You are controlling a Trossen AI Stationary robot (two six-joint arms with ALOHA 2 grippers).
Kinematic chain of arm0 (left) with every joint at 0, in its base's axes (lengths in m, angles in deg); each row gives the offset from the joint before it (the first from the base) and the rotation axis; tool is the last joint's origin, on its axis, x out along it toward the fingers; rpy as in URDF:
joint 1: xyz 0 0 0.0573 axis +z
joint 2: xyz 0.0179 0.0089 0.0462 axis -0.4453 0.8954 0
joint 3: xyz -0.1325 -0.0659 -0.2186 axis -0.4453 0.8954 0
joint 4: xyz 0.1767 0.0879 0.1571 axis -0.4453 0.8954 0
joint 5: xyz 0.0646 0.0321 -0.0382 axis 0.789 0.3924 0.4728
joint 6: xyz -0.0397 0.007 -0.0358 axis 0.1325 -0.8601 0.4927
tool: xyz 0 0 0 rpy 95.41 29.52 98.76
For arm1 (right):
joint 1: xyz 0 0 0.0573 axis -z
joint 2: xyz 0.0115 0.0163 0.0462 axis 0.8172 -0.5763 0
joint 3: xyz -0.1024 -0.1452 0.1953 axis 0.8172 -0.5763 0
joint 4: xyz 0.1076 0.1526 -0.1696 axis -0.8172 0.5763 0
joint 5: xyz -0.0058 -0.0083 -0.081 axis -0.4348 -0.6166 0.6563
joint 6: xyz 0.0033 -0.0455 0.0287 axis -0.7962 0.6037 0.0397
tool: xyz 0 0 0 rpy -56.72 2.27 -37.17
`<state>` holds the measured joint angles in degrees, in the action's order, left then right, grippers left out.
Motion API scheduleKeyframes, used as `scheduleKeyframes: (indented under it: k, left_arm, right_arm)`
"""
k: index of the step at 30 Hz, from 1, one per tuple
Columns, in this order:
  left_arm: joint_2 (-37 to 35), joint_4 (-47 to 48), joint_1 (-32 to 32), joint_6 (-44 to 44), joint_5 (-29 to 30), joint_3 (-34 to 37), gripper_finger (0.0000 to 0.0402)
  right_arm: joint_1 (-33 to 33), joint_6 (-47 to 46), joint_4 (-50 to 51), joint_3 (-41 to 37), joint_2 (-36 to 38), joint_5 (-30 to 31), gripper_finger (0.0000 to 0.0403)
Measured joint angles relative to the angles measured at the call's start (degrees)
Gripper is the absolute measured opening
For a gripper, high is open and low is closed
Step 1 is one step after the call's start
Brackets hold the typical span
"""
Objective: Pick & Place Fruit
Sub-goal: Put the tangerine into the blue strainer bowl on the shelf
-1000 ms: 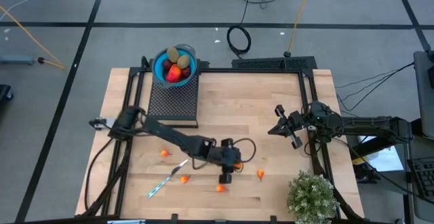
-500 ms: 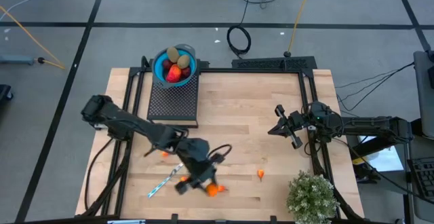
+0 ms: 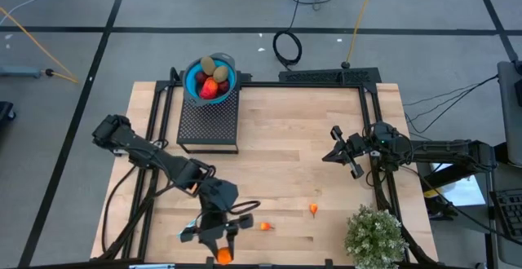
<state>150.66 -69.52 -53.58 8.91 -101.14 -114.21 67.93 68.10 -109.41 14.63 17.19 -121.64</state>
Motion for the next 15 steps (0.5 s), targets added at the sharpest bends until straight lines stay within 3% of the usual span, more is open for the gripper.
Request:
scheduleKeyframes:
  k: [5, 15]
  left_arm:
    - [0.02, -2.47, 0.0, -0.08, 0.84, 0.0, 0.0136]
    - [0.02, -20.84, -0.45, -0.26, 1.65, 0.0, 0.0136]
  right_arm:
    - [0.0, 0.02, 0.0, 0.0, 0.0, 0.0, 0.0]
    - [0.0, -0.13, 0.0, 0.0, -0.01, 0.0, 0.0]
